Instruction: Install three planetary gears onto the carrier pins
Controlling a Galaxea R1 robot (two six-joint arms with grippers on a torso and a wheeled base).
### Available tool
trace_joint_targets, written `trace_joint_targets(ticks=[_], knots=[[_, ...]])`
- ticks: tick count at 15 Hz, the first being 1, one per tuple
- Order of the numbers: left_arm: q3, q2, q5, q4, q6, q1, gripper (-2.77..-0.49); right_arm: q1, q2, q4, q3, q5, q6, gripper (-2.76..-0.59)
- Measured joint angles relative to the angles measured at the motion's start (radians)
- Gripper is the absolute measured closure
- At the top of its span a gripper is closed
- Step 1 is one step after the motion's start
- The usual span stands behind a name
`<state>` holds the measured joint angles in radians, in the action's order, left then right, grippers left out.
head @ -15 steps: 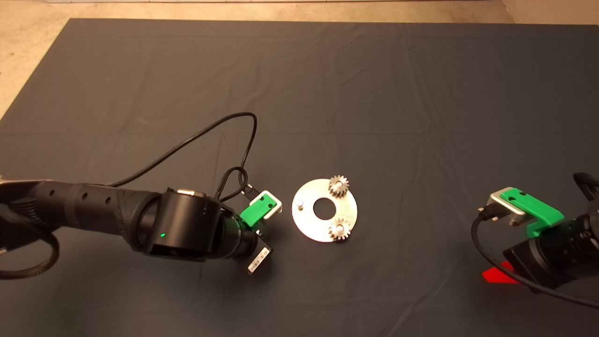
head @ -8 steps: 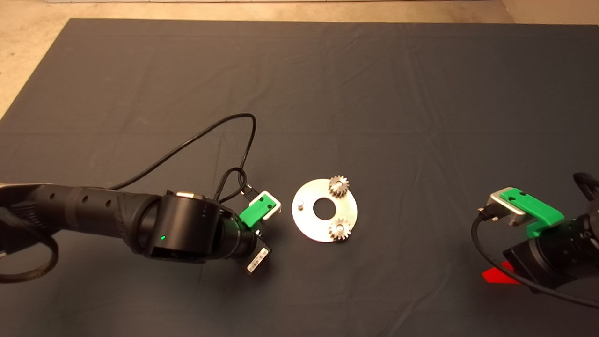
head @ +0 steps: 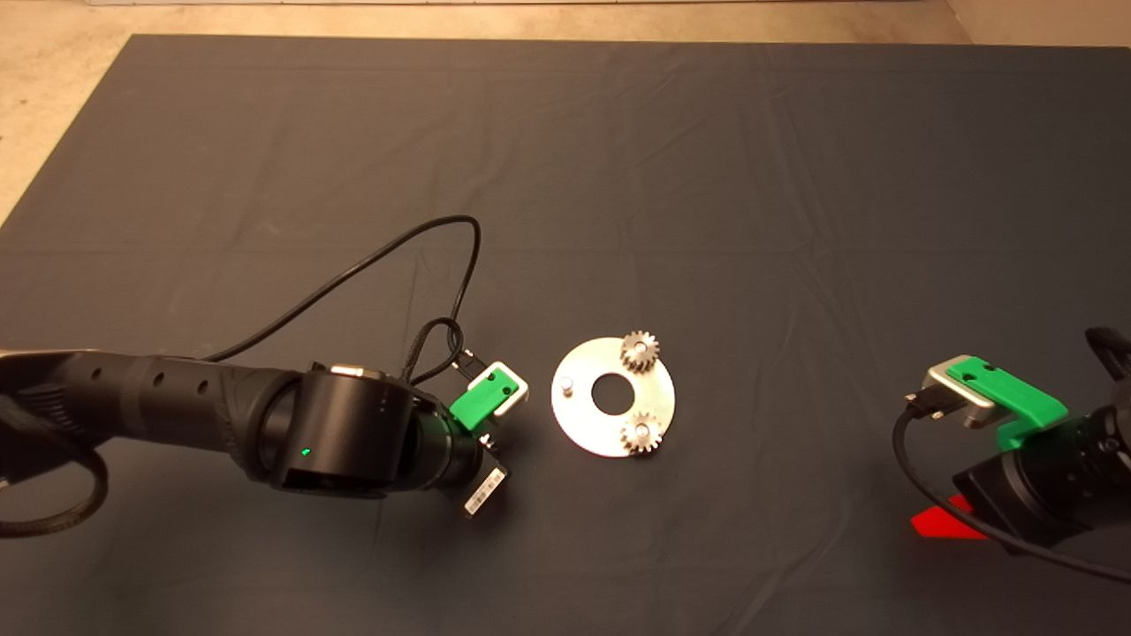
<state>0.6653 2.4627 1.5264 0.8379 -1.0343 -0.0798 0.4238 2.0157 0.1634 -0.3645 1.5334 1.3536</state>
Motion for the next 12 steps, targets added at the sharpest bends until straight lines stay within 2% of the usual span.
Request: trace_joint_targets(ticks=[1,3,7,10,12], knots=[[0.000,0.000,0.000,0.005,0.000,0.004,-1.51,0.000,-0.003,0.000,0.000,0.000,-0.003,-1.90],[0.000,0.000,0.000,0.008,0.000,0.011,-1.51,0.000,-0.005,0.000,0.000,0.000,-0.003,-2.05],[0.000,0.000,0.000,0.027,0.000,0.012,-1.28,0.000,-0.006,0.000,0.000,-0.001,-0.003,-2.05],[0.000,-0.004,0.001,0.046,0.001,0.024,-1.10,0.000,-0.011,0.000,0.000,-0.001,-0.003,-2.05],[0.000,-0.005,0.000,0.050,0.001,0.026,-1.06,0.000,-0.011,0.000,0.000,-0.001,-0.003,-2.05]])
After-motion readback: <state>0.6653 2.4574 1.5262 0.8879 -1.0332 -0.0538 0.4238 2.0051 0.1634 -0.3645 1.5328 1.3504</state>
